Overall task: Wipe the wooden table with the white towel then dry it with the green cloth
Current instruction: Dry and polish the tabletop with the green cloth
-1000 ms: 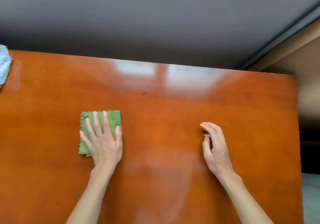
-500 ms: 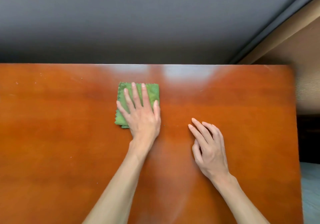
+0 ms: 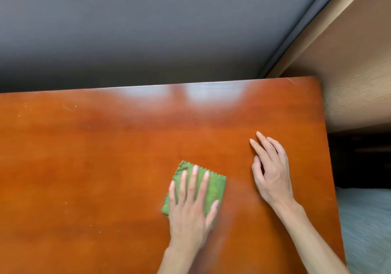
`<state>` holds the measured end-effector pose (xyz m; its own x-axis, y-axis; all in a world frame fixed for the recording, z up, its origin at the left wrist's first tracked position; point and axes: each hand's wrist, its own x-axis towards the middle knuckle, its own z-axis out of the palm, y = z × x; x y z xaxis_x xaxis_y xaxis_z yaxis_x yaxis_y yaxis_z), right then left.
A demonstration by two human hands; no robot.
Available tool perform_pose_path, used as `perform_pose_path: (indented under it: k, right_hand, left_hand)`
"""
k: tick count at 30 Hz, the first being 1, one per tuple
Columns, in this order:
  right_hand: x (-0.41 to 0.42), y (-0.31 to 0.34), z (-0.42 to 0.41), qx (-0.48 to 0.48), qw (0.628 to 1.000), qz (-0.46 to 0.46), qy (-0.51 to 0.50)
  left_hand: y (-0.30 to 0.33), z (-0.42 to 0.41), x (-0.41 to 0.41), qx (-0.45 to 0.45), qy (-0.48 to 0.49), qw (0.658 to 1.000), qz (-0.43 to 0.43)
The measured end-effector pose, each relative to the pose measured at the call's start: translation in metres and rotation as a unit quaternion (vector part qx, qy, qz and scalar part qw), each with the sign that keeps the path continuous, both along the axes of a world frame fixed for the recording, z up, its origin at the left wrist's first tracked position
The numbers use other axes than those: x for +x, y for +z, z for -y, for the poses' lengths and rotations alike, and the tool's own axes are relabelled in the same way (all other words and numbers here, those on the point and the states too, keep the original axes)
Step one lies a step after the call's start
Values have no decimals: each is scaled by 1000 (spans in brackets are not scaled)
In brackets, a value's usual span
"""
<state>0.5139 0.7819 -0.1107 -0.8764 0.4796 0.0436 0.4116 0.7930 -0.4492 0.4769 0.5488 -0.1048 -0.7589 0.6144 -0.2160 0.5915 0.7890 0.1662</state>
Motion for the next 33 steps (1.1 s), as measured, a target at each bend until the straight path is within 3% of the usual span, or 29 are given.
perform_pose_path:
  k: [4, 9, 12, 17, 23, 28, 33]
  right_hand:
    - [17, 1, -29, -26, 998, -6, -58]
    - [38, 1, -67, -42, 992, -16, -121]
    - [44, 3, -82, -69, 987, -29, -145]
    - [45, 6, -100, -98, 981, -53, -157]
    - [47, 5, -116, -176, 960, -100, -193]
    - [46, 4, -125, -222, 935, -114, -254]
    - [40, -3, -120, -235, 936, -93, -246]
  left_hand:
    - [-3, 39, -60, -24, 167, 985, -20]
    - [-10, -9, -94, -2, 287, 957, -40]
    - [-12, -57, -74, -2, 241, 969, -44]
    - [-9, -145, 1, 26, 49, 998, -27]
    - [-5, -222, 78, 45, -158, 986, 3]
    - [-12, -259, 10, 83, -246, 965, -25]
    - [-11, -284, -117, 89, -160, 983, -32]
